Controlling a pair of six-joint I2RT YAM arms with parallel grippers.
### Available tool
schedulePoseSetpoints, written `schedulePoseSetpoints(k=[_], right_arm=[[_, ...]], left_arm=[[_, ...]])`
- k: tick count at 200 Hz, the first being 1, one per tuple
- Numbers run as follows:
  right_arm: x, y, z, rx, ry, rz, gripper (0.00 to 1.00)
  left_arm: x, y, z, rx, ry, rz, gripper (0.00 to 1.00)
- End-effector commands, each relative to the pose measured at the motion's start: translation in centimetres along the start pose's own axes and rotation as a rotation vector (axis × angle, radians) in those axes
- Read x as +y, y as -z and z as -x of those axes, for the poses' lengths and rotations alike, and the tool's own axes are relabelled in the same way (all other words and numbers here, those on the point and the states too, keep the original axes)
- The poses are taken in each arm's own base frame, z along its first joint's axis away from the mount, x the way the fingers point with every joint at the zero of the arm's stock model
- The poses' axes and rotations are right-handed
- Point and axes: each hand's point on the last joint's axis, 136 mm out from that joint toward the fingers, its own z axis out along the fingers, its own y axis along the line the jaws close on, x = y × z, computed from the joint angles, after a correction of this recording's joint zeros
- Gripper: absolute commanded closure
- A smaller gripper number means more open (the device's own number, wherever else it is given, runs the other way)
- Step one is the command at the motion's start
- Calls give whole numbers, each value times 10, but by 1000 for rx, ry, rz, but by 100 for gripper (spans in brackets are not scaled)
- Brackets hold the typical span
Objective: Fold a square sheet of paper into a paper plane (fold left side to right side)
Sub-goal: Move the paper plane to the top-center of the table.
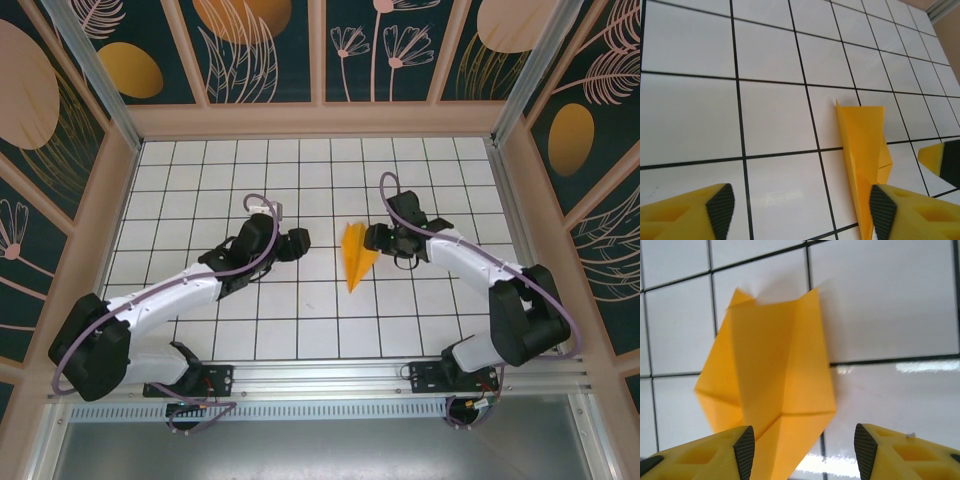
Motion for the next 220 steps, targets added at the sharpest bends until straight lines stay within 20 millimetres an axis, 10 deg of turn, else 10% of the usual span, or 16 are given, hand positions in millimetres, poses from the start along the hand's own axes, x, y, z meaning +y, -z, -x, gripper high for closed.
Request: schedulePoseSetpoints(k=[1, 65, 181, 220], right_arm=[[21, 5, -23, 62, -30, 27, 39], [32, -34, -41, 133, -4, -50, 41], [28, -72, -66, 238, 17, -83, 72], [25, -68, -45, 205, 61, -139, 91]], left_arm=[[1, 7, 12, -70, -1, -3, 18], [5, 7, 5, -57, 2, -7, 10], [8, 7, 1, -48, 7, 2, 7], [15, 13, 3, -65, 4, 26, 6]])
